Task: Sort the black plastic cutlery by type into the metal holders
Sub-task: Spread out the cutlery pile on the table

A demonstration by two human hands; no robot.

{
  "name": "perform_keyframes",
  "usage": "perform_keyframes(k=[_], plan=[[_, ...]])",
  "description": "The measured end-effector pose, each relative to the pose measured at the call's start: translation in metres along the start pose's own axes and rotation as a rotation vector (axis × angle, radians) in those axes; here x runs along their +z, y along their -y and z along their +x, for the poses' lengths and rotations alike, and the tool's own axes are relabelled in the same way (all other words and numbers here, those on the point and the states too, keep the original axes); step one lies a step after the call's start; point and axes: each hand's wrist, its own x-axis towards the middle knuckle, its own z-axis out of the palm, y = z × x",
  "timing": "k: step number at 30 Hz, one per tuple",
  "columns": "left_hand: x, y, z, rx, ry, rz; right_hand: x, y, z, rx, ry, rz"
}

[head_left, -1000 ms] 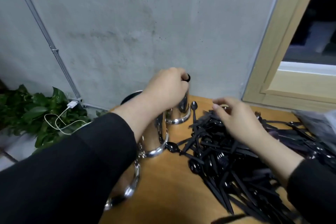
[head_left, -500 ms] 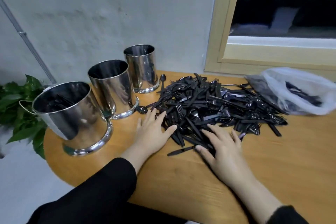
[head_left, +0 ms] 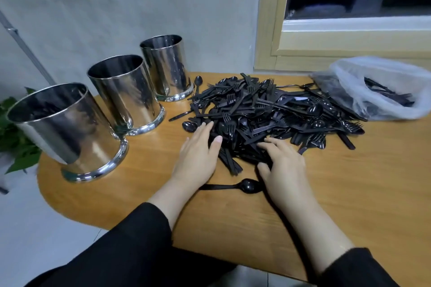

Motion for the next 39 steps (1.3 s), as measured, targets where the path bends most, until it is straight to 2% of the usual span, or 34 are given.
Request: perform_keyframes(k=[5,16,22,26,29,32,35,39], plan=[[-0.006,-0.001,-0.003,-0.003,-0.072,-0.177,0.0,-0.001,-0.003,-0.092,-0.007,0.012],[-0.004,-0.002,-0.012,0.105,-0.038,0.034,0.001,0.0,-0.007,-0.314,-0.068,0.03],[-0.006,0.001,-0.013,0.141,-0.028,-0.004,0.0,0.001,-0.009,-0.336,-0.146,0.107],[-0.006,0.006,-0.012,0.166,-0.161,-0.134,-0.01,-0.001,-0.013,-0.372,-0.219,0.271],[-0.01,0.007,-0.016,0.227,-0.332,-0.241,-0.028,0.002,-0.023,-0.375,-0.196,0.329],[-0.014,0.004,-0.03,0.272,-0.378,-0.318,-0.039,0.002,-0.045,-0.366,-0.17,0.358],[-0.021,-0.014,-0.064,0.11,-0.267,-0.56,-0.041,-0.001,-0.069,-0.366,-0.175,0.343],[-0.019,-0.038,-0.107,-0.211,0.094,-0.828,-0.033,0.006,-0.088,-0.506,-0.226,0.288]])
